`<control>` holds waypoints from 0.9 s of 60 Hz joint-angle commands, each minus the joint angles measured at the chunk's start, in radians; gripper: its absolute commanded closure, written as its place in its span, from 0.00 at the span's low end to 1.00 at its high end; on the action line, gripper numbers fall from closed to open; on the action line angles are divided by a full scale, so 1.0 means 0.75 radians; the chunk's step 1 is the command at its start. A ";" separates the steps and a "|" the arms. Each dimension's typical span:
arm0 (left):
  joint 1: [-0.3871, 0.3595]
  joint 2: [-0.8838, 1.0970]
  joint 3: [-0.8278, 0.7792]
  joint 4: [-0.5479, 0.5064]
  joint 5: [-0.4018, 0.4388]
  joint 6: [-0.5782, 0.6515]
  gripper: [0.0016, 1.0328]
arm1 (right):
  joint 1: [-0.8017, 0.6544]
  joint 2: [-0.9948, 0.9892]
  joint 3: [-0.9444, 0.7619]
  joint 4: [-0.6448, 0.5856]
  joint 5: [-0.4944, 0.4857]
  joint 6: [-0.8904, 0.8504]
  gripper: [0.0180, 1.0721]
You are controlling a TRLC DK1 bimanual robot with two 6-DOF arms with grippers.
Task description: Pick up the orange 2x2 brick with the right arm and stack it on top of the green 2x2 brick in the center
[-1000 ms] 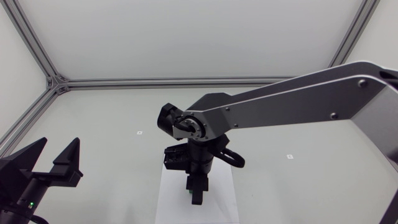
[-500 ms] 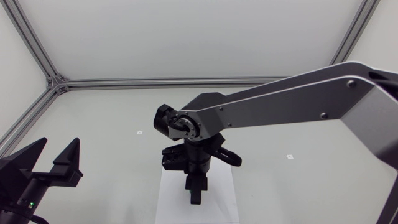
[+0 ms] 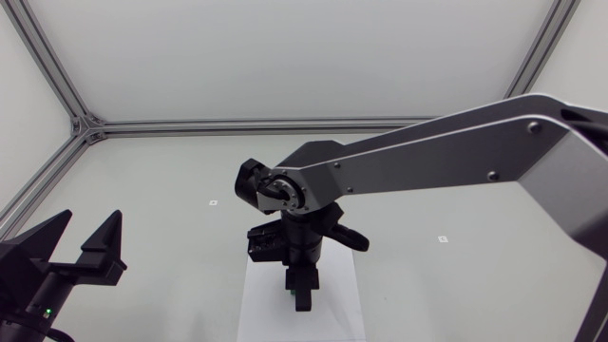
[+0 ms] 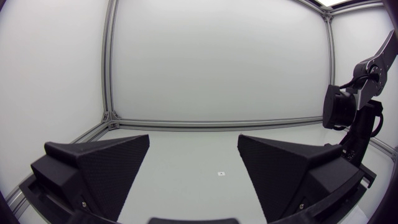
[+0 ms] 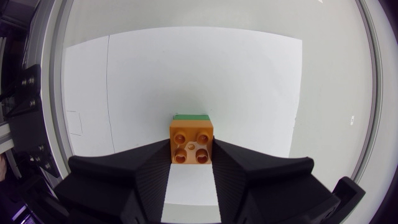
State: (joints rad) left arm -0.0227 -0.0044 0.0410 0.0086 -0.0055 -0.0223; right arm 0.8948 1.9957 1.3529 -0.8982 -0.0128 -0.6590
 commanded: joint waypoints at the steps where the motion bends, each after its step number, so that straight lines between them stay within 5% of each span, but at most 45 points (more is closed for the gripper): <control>1: 0.004 -0.011 -0.055 -0.018 0.005 0.017 0.04 | -0.009 0.174 -0.127 0.022 0.037 -0.034 0.94; 21: 0.004 -0.011 -0.055 -0.020 0.005 0.017 0.04 | -0.017 0.143 -0.139 0.040 0.007 0.003 0.94; 28: 0.004 -0.011 -0.055 -0.020 0.005 0.017 0.04 | -0.021 0.139 -0.129 0.048 0.007 0.007 0.83; 54: 0.004 -0.011 -0.055 -0.020 0.007 0.017 0.04 | -0.019 0.063 -0.127 0.046 -0.003 0.016 0.78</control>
State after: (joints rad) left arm -0.0227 -0.0044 0.0410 0.0090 -0.0055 -0.0219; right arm 0.8936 1.9694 1.3331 -0.8726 -0.0227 -0.6548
